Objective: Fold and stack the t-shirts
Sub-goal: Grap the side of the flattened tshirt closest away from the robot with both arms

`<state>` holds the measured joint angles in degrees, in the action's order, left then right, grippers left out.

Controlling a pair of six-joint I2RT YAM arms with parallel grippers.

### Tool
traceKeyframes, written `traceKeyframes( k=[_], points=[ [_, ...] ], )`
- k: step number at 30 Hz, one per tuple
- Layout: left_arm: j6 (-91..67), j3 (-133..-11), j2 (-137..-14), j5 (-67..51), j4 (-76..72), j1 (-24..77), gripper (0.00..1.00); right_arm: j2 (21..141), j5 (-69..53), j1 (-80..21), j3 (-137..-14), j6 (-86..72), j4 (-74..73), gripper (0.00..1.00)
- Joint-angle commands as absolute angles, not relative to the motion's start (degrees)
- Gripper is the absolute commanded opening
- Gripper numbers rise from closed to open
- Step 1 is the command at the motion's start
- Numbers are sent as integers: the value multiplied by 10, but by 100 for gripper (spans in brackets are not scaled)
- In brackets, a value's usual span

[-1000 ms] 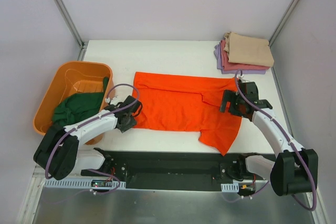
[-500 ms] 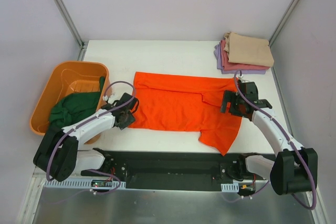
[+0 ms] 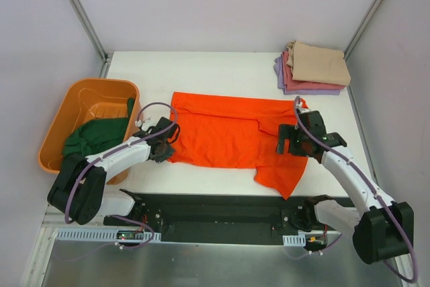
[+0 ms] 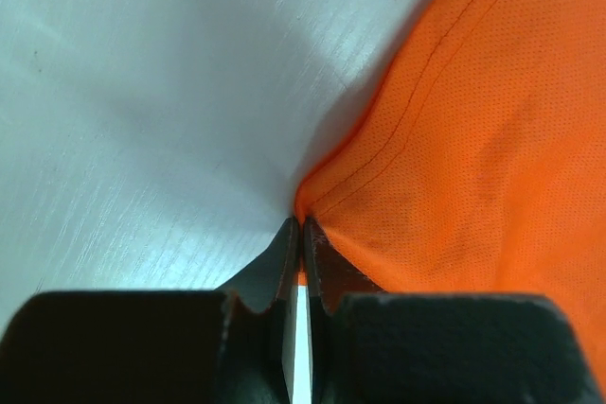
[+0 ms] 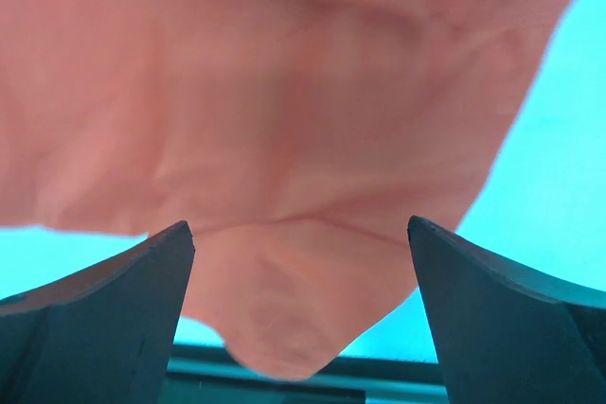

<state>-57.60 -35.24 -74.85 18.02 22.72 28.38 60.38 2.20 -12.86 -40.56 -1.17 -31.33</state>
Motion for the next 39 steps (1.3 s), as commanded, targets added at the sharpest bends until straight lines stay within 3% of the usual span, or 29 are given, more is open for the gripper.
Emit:
traceKeyframes(
  k=[1, 6, 12, 22, 30, 33, 39],
  points=[
    [-553, -356, -763, 161, 225, 279, 0, 579, -18, -221, -392, -30, -402, 99],
    [-544, -366, -767, 158, 223, 279, 0, 565, -64, -329, -331, -80, -409, 93],
    [-546, -363, -757, 157, 223, 279, 0, 557, -18, -446, -323, -161, -472, 86],
    [-543, -358, -734, 164, 223, 279, 0, 633, 80, -462, -323, -180, -461, 66],
    [-541, -376, -727, 205, 235, 278, 0, 668, 130, -463, -342, -191, -480, 11],
    [-532, -391, -731, 205, 236, 278, 0, 658, 159, -462, -363, -193, -497, 0],
    [-530, -421, -738, 201, 236, 278, 0, 641, 194, -417, -426, -162, -512, 0]
  ],
)
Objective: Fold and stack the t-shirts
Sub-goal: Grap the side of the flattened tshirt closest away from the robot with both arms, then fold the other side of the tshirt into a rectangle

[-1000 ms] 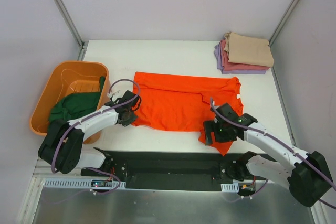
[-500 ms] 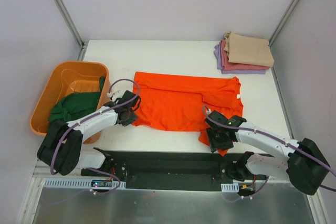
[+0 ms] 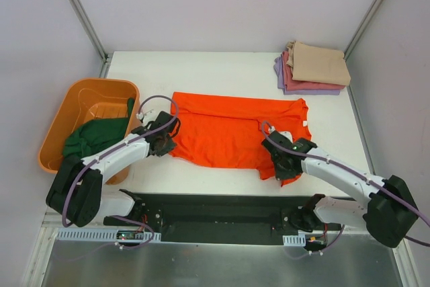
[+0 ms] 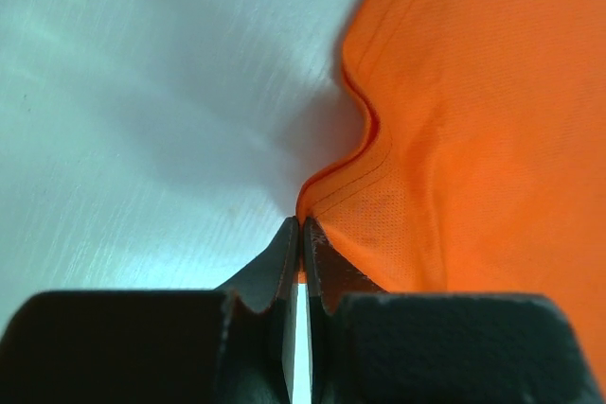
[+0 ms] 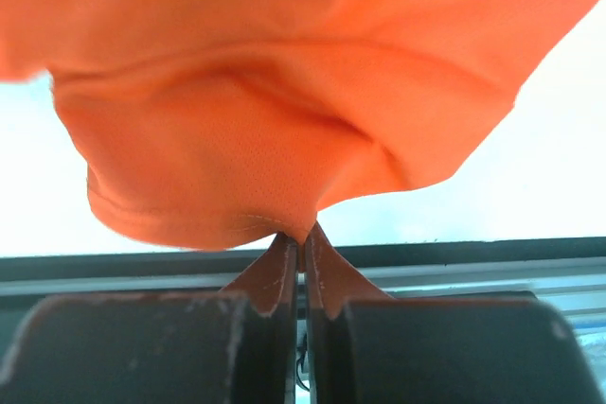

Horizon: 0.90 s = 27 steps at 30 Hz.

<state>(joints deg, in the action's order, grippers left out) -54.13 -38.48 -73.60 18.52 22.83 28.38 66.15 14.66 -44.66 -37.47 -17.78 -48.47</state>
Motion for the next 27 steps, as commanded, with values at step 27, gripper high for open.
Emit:
traceKeyframes(
  k=[27],
  points=[
    [-528, -631, -912, 226, 236, 210, 0, 868, 181, -207, -682, -4, -377, 1]
  ],
)
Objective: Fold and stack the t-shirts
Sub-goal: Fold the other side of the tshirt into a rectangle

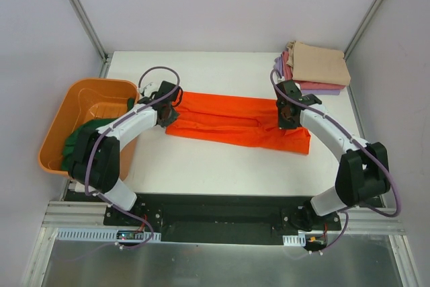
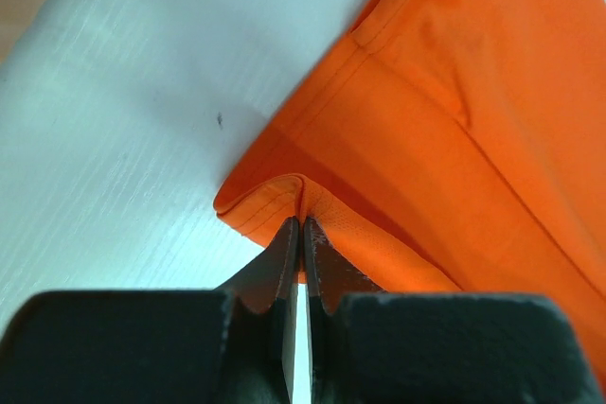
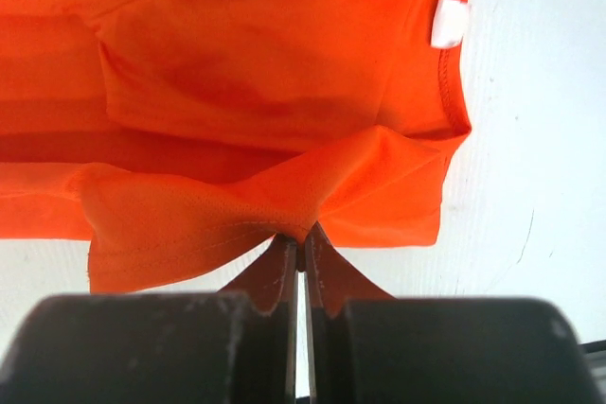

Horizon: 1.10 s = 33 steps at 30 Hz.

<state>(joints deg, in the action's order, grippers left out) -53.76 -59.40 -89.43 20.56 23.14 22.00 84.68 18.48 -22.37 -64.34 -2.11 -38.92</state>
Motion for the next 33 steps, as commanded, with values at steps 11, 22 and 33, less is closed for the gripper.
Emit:
traceKeyframes(
  k=[11, 22, 33],
  points=[
    [-502, -690, -977, 206, 236, 191, 0, 947, 178, -185, -743, 43, -378, 3],
    [-483, -751, -1013, 185, 236, 185, 62, 1081, 215, -158, -858, 22, -378, 26],
    [-439, -759, -969, 72, 227, 206, 99, 1005, 269, -141, -835, 1, -373, 96]
  ],
)
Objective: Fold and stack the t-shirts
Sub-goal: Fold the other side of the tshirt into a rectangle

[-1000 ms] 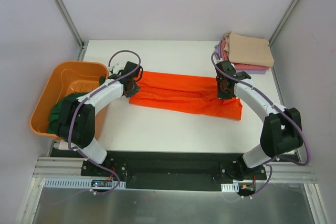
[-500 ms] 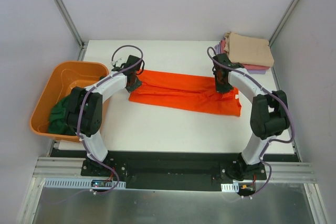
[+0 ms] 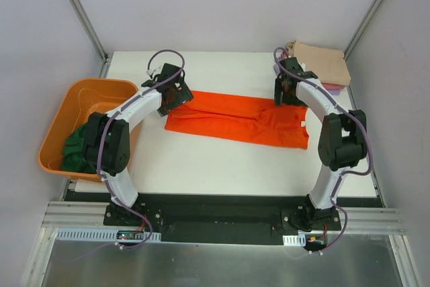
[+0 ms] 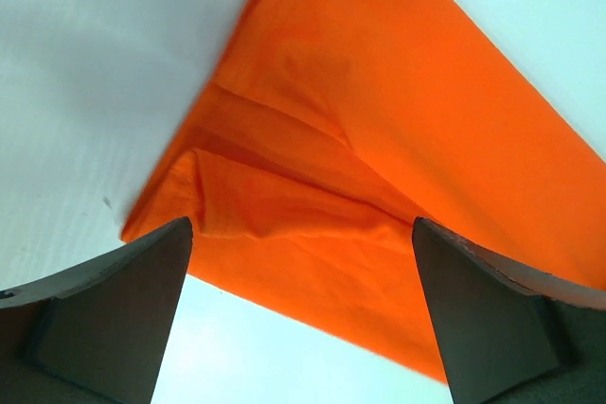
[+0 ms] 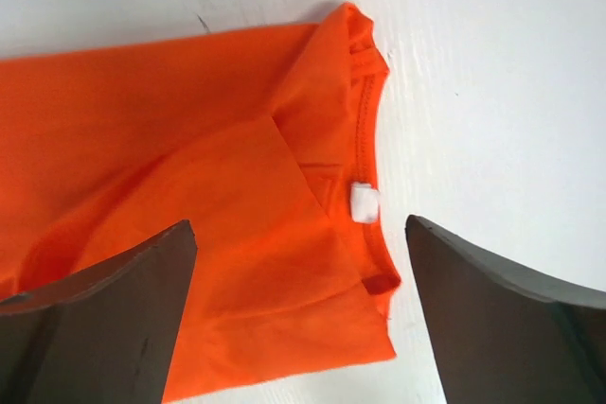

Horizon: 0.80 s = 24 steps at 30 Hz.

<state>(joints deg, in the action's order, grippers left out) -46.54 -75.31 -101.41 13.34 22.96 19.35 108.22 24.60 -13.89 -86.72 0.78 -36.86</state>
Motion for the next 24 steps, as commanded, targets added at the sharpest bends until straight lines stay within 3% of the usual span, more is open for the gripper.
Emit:
traceKeyframes(
  k=[1, 4, 7, 11, 24],
  points=[
    [-438, -751, -962, 63, 226, 210, 99, 987, 261, -141, -819, -16, -371, 96],
    [-432, -721, -945, 40, 218, 221, 99, 924, 199, -141, -746, -17, -332, 96],
    [-428, -699, -946, 25, 209, 231, 99, 868, 63, -141, -656, -8, -252, 96],
    [-438, -692, -966, 13, 206, 232, 99, 856, -64, -141, -591, -20, -189, 96],
    [-430, -781, -1079, 73, 199, 207, 99, 864, -41, -123, -567, -18, -191, 96]
  ],
)
